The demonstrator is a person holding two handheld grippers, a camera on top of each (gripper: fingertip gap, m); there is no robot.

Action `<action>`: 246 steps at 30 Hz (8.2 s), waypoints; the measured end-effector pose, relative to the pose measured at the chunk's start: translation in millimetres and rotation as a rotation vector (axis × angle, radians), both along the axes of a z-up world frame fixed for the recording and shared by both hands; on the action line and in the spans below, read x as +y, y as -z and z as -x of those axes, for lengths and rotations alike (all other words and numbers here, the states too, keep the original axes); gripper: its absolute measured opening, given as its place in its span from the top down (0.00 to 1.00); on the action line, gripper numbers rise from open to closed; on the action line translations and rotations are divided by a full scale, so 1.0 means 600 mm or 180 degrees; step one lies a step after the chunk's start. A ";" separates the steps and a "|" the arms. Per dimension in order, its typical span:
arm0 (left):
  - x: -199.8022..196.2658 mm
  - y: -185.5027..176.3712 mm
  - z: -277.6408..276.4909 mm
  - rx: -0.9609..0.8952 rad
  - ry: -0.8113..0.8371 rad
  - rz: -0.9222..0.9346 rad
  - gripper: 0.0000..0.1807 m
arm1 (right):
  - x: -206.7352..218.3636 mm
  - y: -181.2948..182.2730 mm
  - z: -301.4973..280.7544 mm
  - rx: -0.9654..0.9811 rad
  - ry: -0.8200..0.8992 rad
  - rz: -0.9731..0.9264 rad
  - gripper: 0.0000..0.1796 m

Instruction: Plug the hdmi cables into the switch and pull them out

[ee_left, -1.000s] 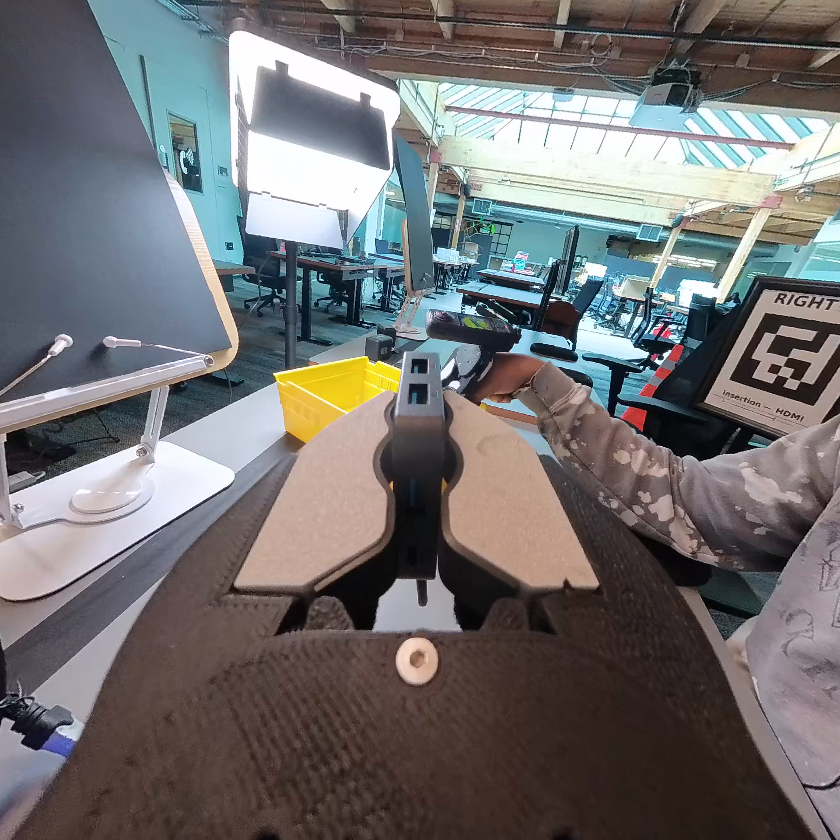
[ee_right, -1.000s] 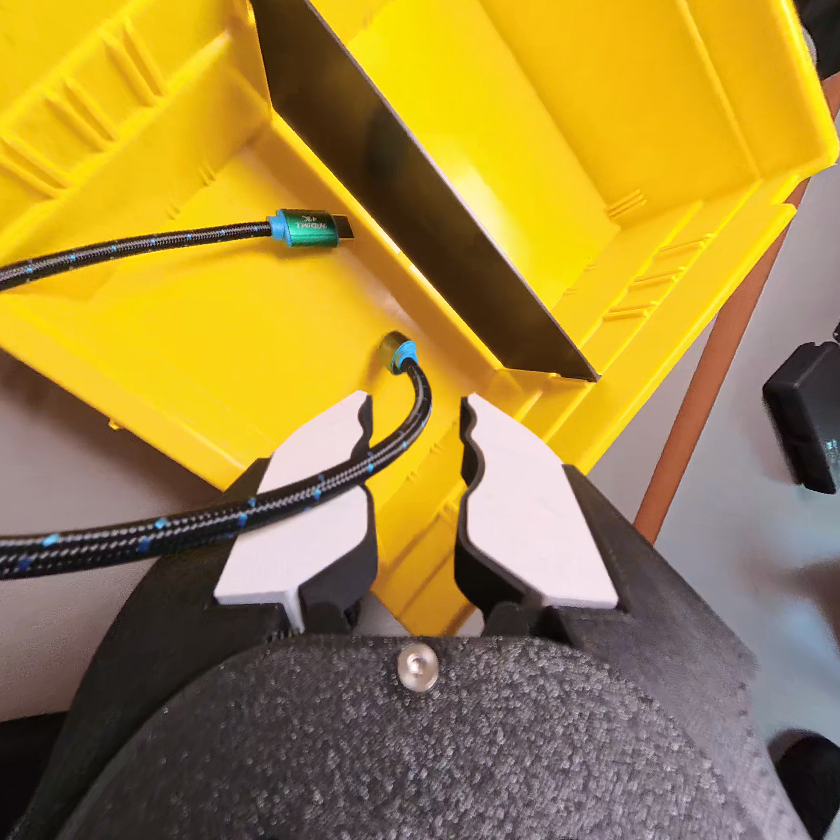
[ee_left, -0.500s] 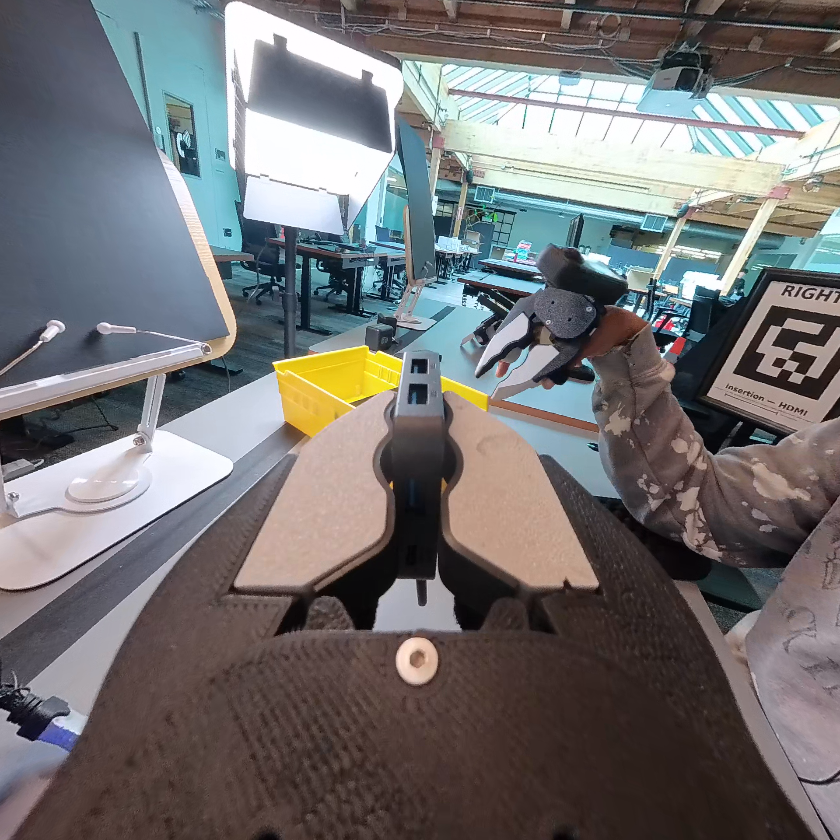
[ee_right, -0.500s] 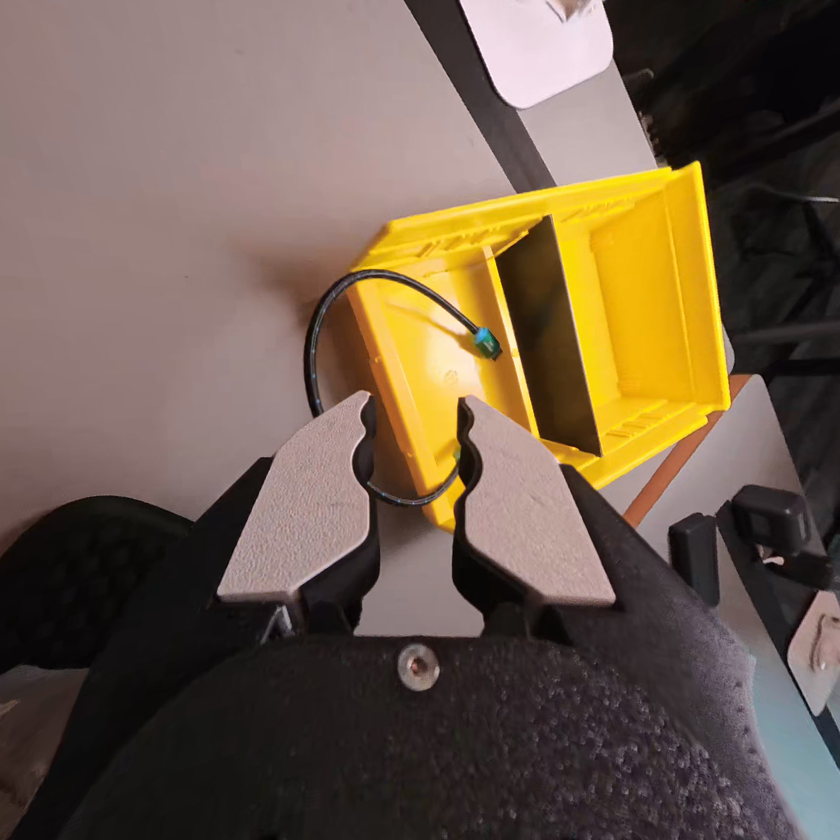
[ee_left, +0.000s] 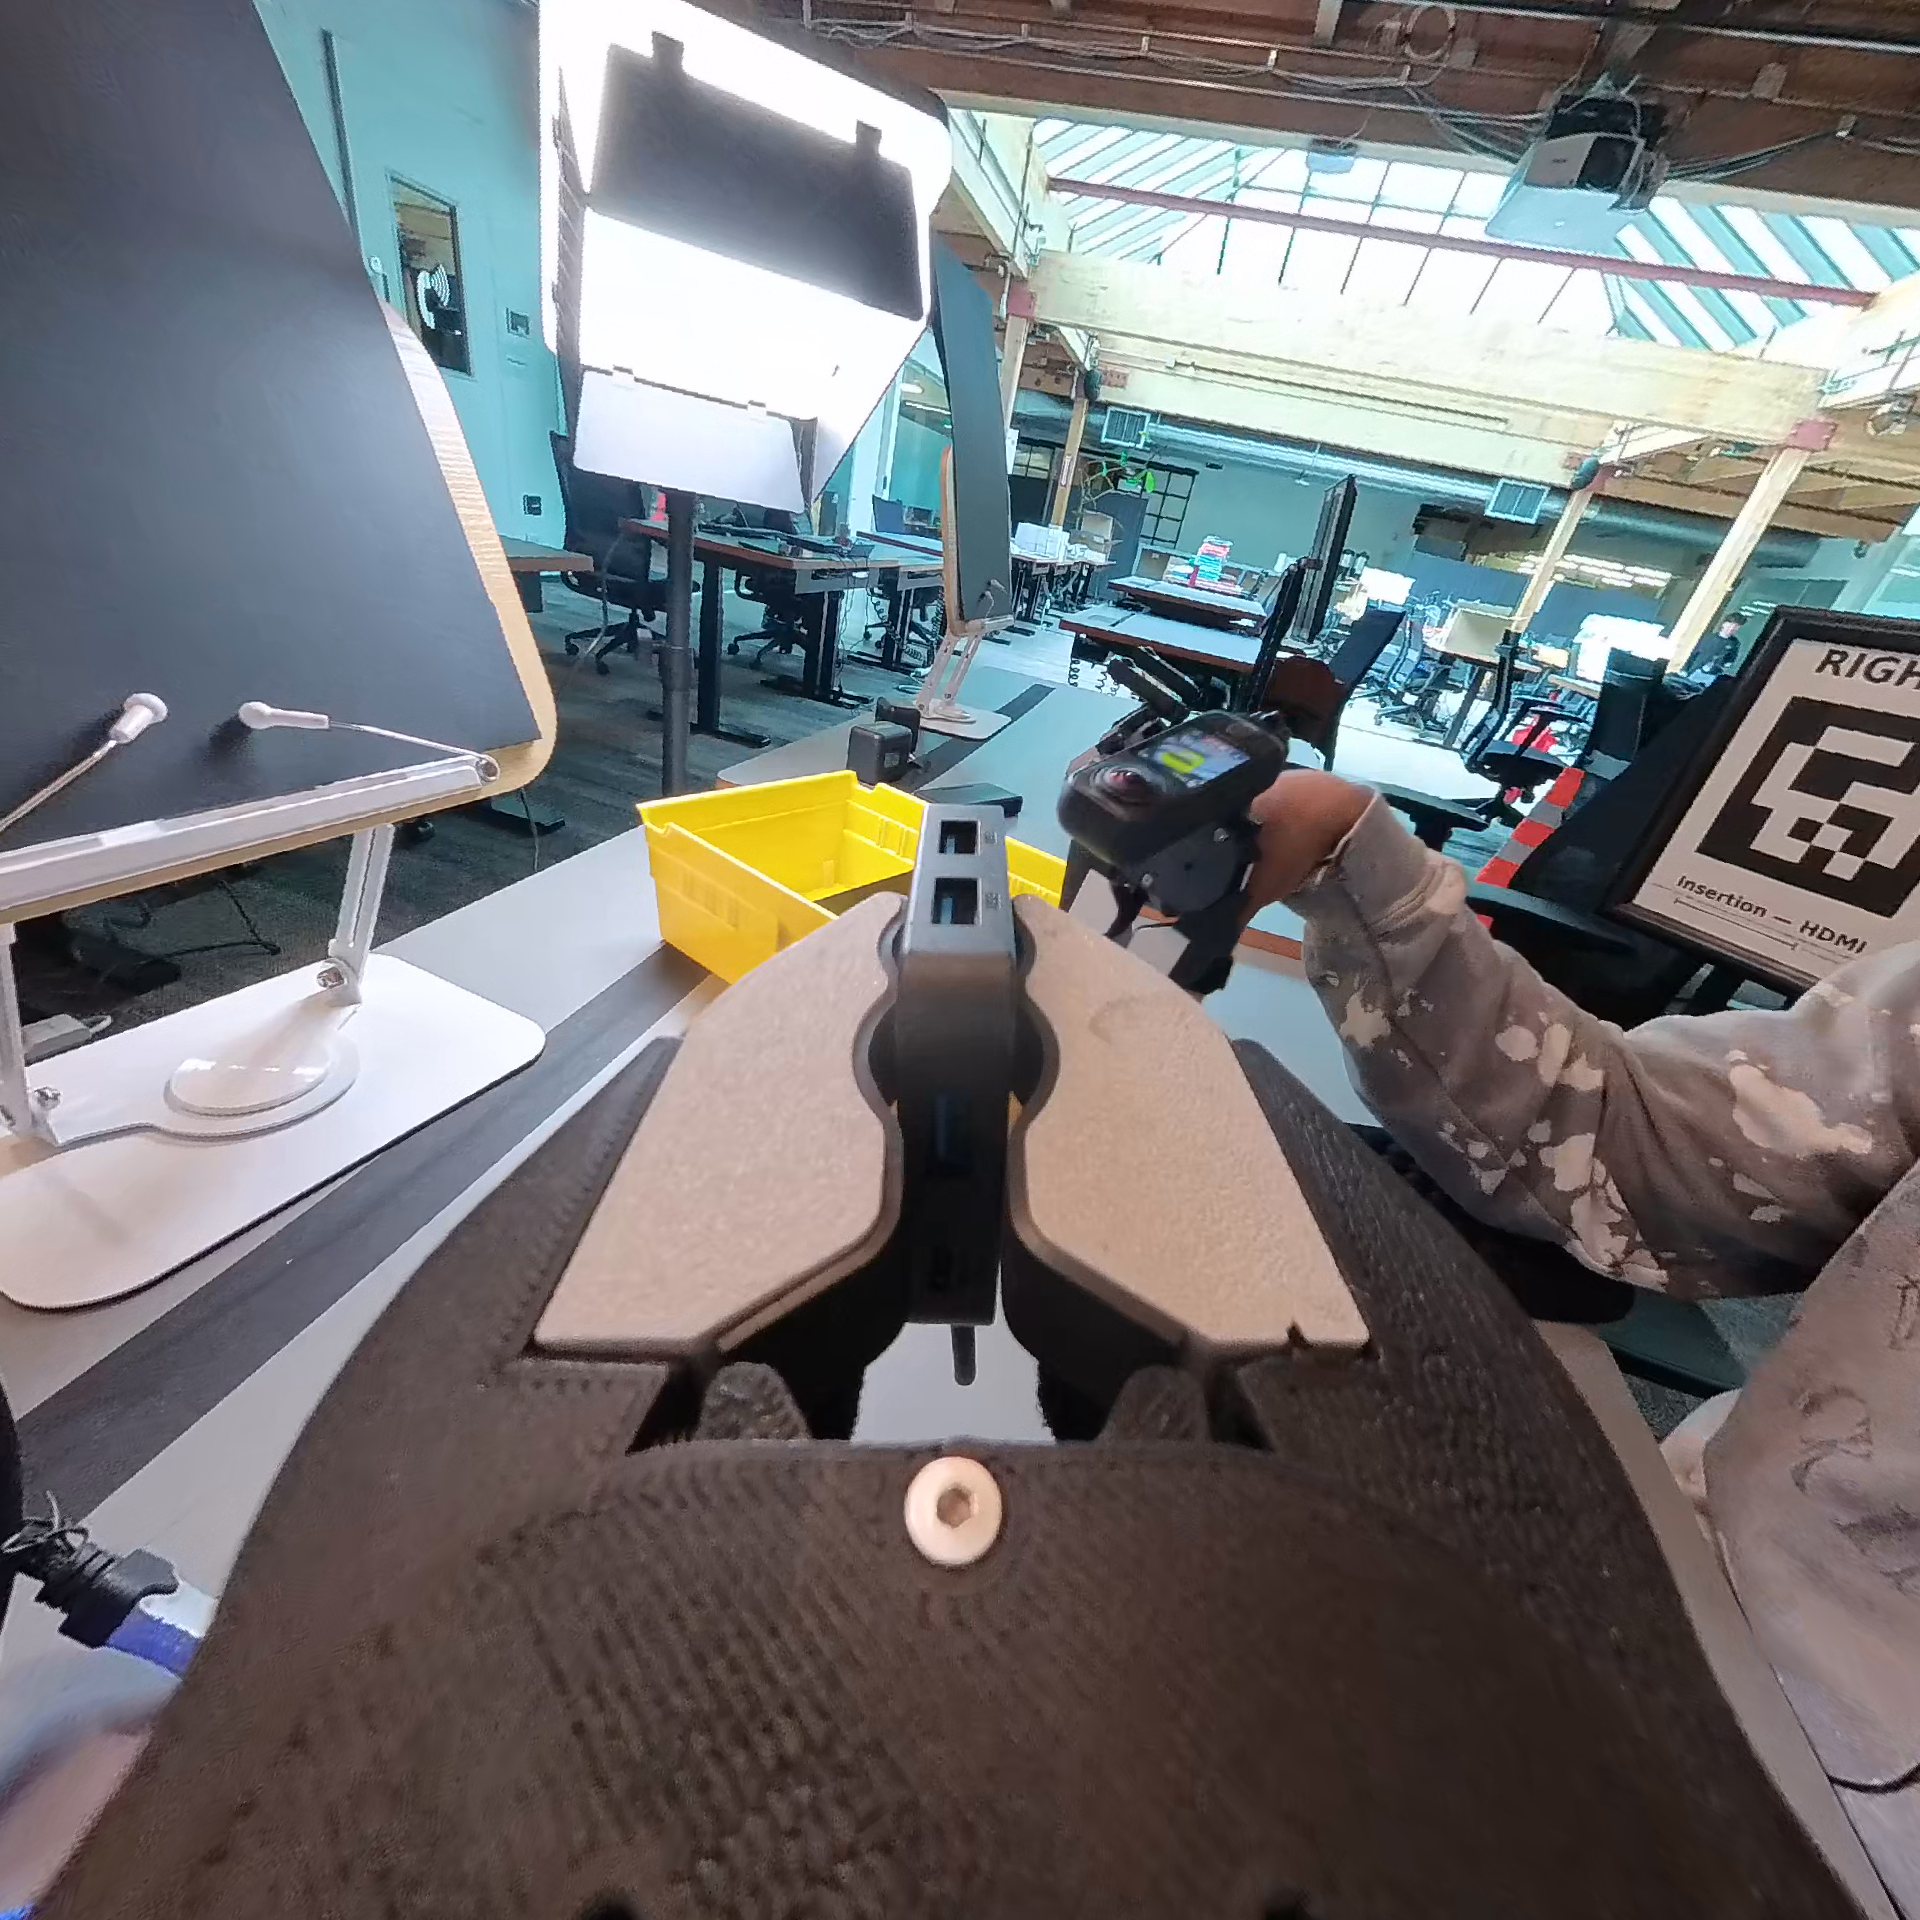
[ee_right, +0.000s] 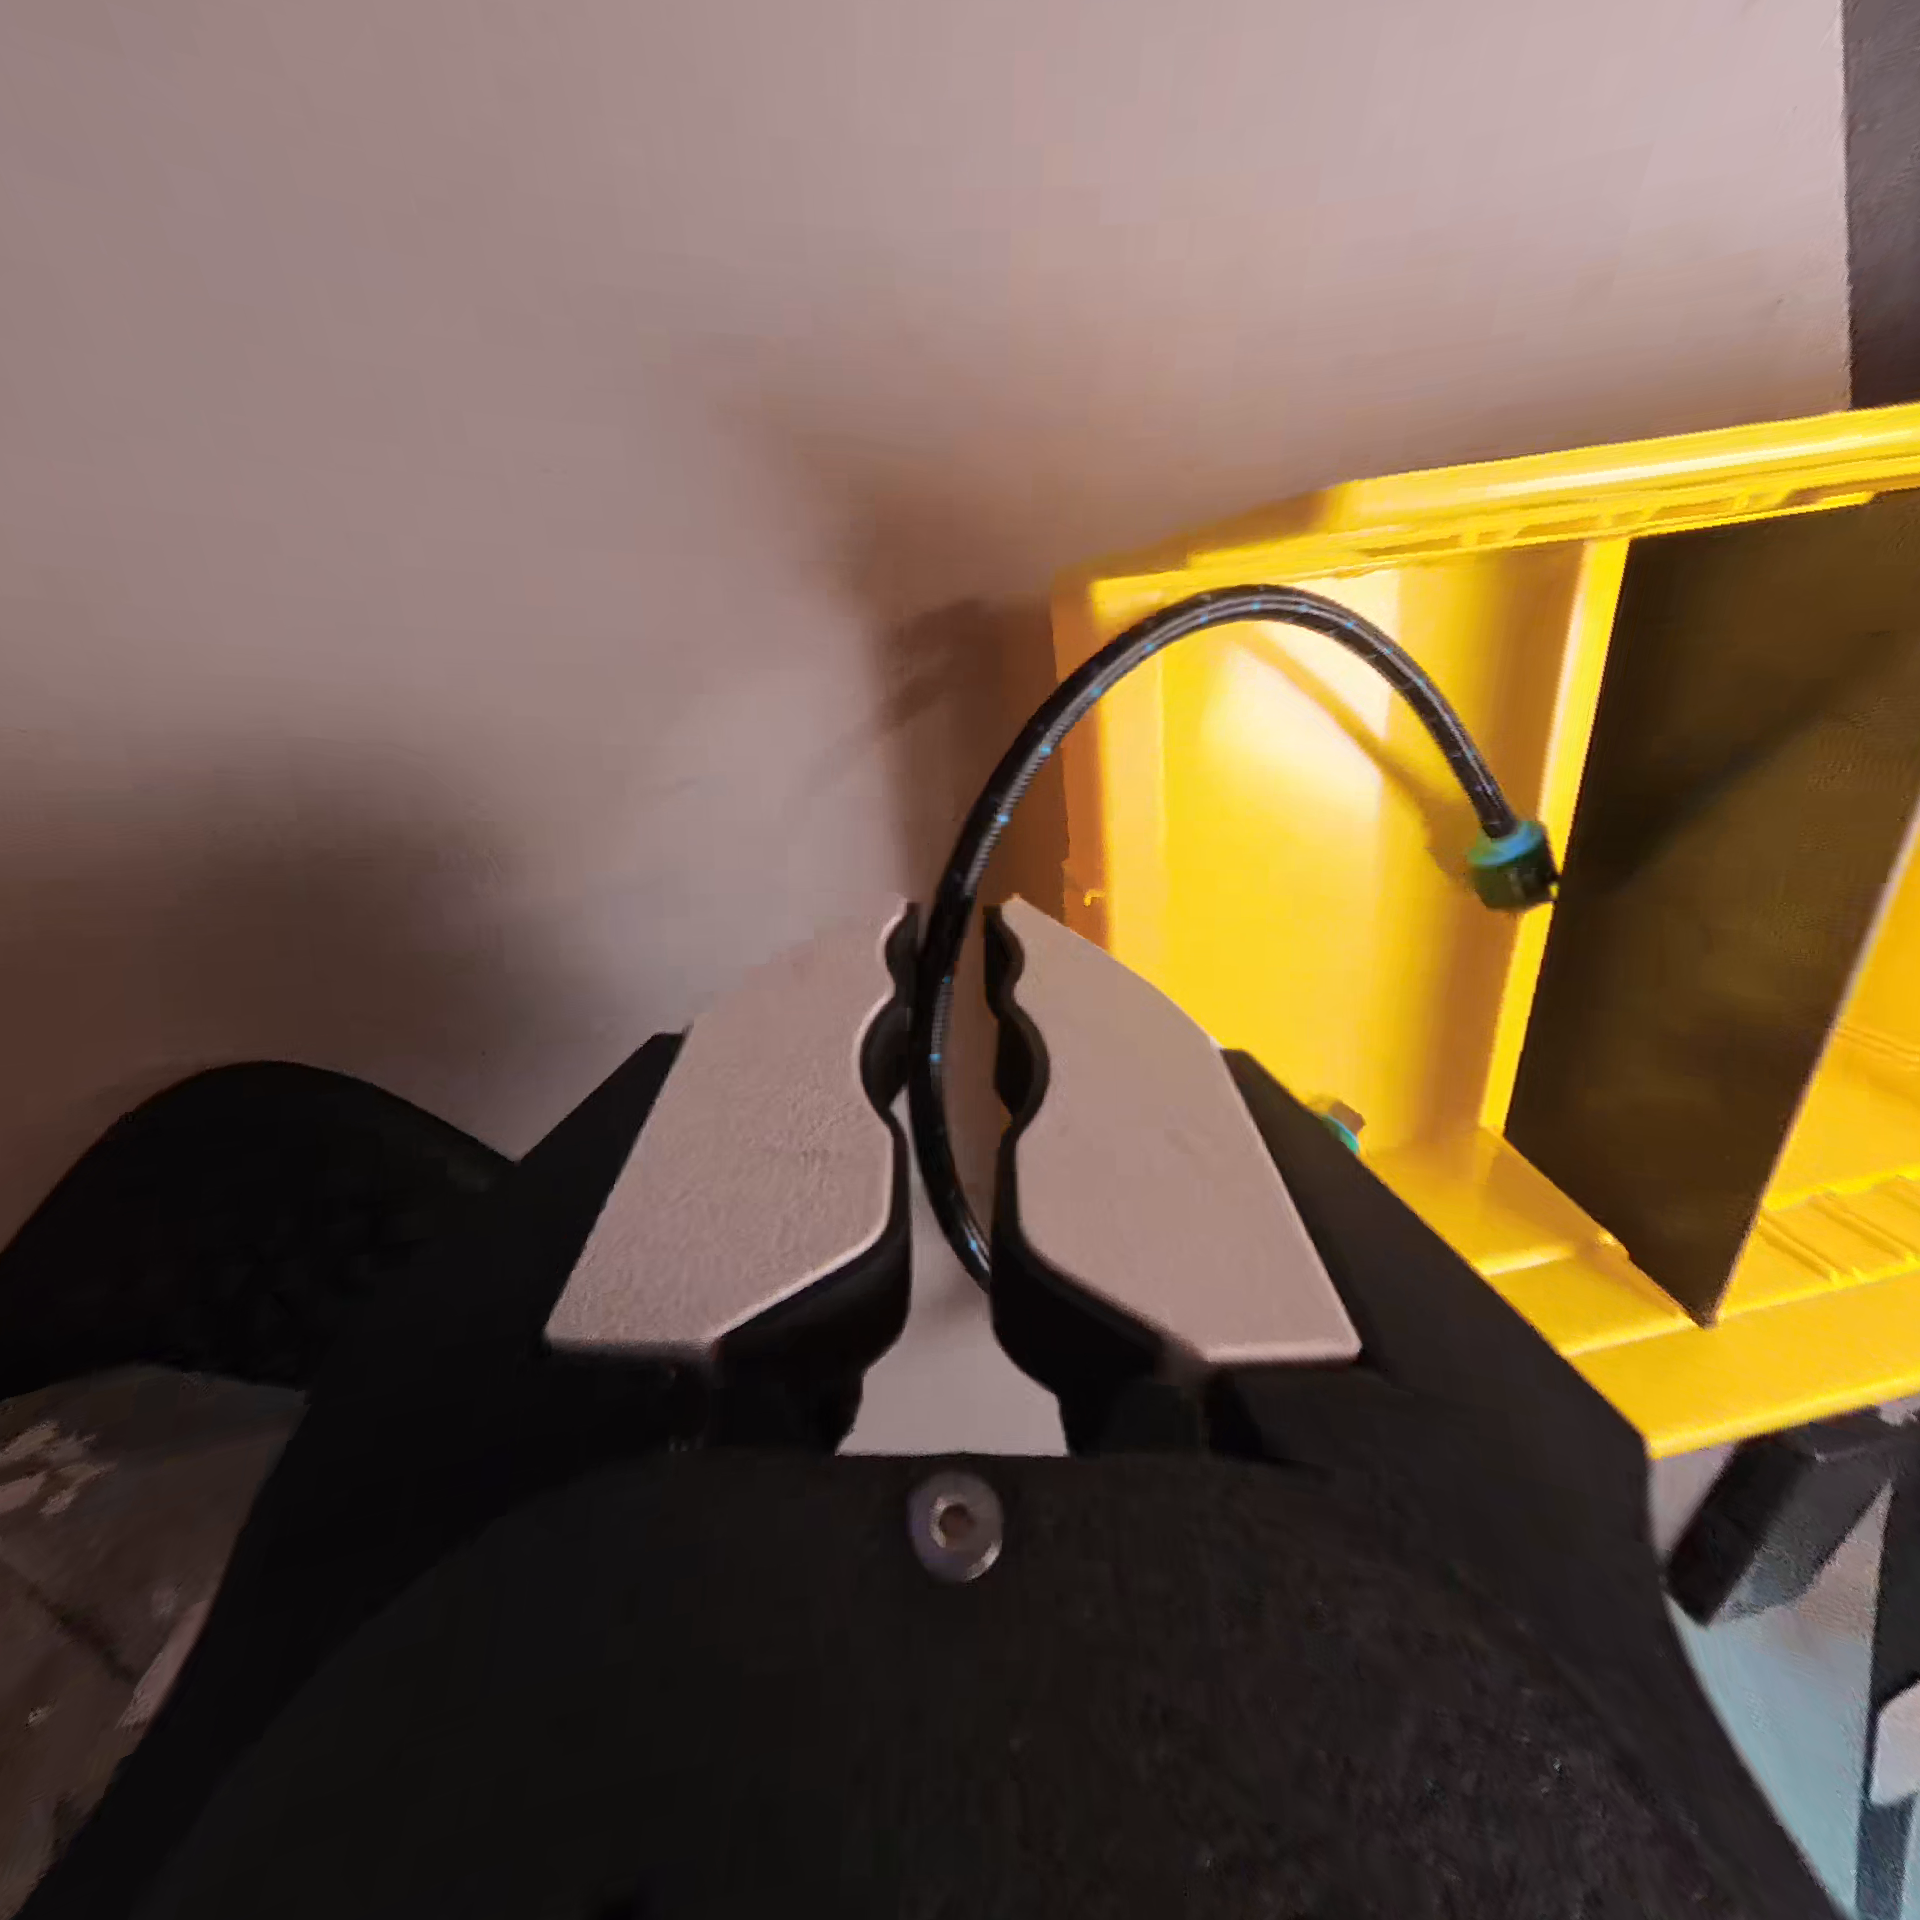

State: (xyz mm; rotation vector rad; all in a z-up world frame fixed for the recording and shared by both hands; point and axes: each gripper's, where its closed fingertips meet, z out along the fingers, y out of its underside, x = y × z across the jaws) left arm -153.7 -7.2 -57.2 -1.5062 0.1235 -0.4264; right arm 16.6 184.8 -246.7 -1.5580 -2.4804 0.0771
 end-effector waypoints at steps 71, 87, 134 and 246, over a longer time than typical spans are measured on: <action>0.067 0.177 -0.193 0.2314 0.0921 0.0978 0.92 | -0.279 -0.174 0.100 0.2114 -0.1934 0.1219 0.93; 0.039 0.036 -0.015 0.0853 -0.0487 0.0308 0.82 | -0.020 -0.406 0.086 0.4627 -0.0207 0.0853 0.93; -0.142 0.027 0.283 0.0538 -0.2556 0.0977 0.82 | -0.175 -0.083 0.106 0.3759 0.0193 0.1747 0.89; 0.057 -0.086 -0.156 -0.0979 0.0902 -0.0907 0.87 | -0.255 -0.379 0.123 0.4092 -0.0752 0.3327 0.93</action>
